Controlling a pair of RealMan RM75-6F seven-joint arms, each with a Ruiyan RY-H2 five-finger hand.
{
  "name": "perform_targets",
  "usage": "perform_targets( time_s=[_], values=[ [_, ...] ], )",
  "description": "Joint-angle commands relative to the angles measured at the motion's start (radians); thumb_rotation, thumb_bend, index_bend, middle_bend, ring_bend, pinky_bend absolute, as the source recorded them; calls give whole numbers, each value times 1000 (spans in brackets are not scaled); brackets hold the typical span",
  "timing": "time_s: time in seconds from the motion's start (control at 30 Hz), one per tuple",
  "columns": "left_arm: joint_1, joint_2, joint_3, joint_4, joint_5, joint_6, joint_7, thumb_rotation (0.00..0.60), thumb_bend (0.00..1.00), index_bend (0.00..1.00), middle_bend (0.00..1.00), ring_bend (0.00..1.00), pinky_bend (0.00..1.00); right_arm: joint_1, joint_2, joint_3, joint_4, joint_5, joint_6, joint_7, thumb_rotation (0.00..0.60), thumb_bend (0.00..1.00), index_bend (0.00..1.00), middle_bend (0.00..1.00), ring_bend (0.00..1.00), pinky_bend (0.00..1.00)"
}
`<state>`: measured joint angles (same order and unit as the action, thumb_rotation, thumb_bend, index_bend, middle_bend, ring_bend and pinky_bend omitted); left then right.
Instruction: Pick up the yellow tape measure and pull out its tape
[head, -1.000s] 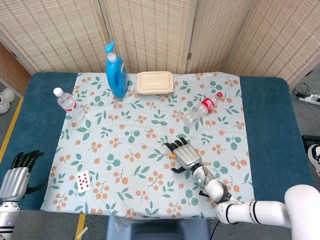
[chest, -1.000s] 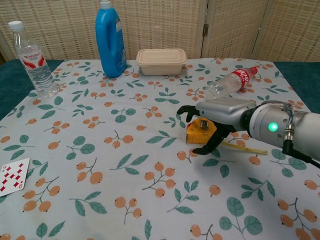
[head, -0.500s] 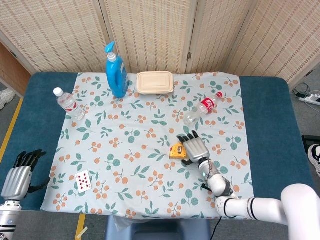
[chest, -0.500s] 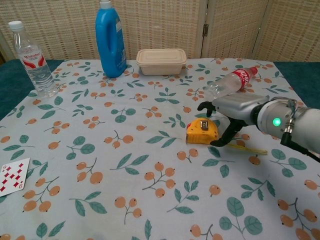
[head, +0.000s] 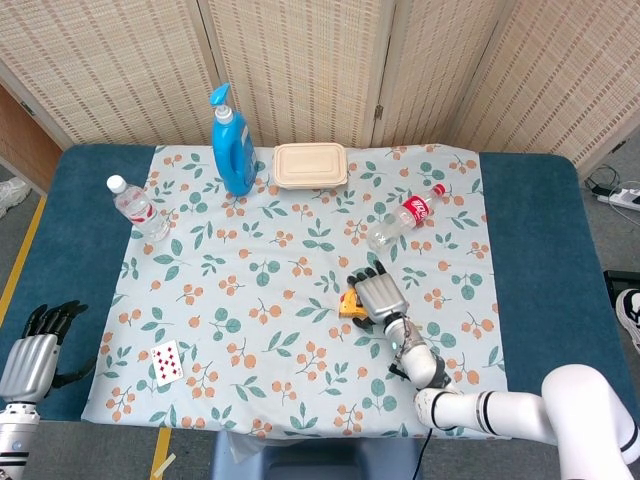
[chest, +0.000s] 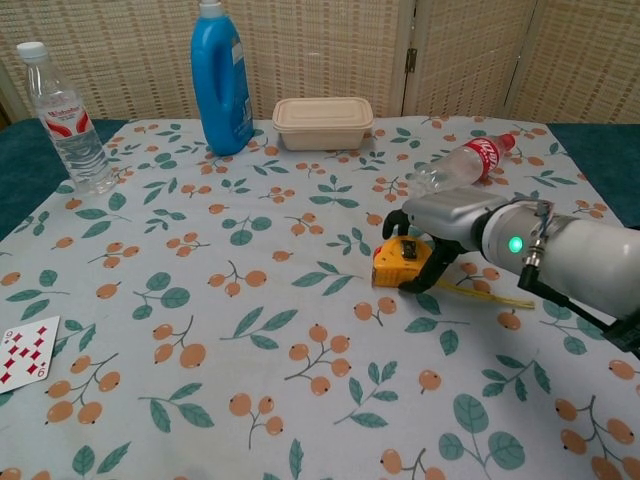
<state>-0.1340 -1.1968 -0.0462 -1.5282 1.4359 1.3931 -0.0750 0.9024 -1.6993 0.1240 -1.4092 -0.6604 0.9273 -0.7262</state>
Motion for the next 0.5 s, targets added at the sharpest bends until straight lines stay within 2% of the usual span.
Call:
perform_targets(
  time_s=[0.03, 0.13, 0.23, 0.3, 0.4, 0.5],
  values=[
    [0, 0, 0, 1, 0, -1, -1, 600, 297, 192, 156, 150, 0, -1, 1, -3, -1, -2, 2, 0, 446, 315, 241, 275, 155, 0],
    [-1, -2, 0, 2, 0, -3, -2, 600, 297, 191, 155, 150, 0, -4, 0, -3, -2, -8, 9, 7, 450, 316, 278, 302, 176, 0],
    [-6, -3, -2, 0, 2, -8, -4, 600, 297, 191, 155, 150, 0, -7, -3, -2, -2, -20, 13, 18, 450, 333, 369, 356, 211, 0],
    [-12, -2, -3, -4, 4, -15, -8, 600, 297, 192, 155, 150, 0, -10, -4, 0, -4, -31, 18, 29, 489, 367, 429, 393, 238, 0],
    [-29, 3, -17, -18, 7, -25, -29, 600, 297, 195, 155, 150, 0, -26, 4, 5, -23, -73, 36, 67, 590, 407, 478, 429, 269, 0],
    [-56, -1, -41, -30, 20, -28, -48, 600, 299, 199, 155, 151, 0, -59, 24, 21, -63, -149, 62, 161, 597, 411, 494, 442, 281, 0]
  ],
)
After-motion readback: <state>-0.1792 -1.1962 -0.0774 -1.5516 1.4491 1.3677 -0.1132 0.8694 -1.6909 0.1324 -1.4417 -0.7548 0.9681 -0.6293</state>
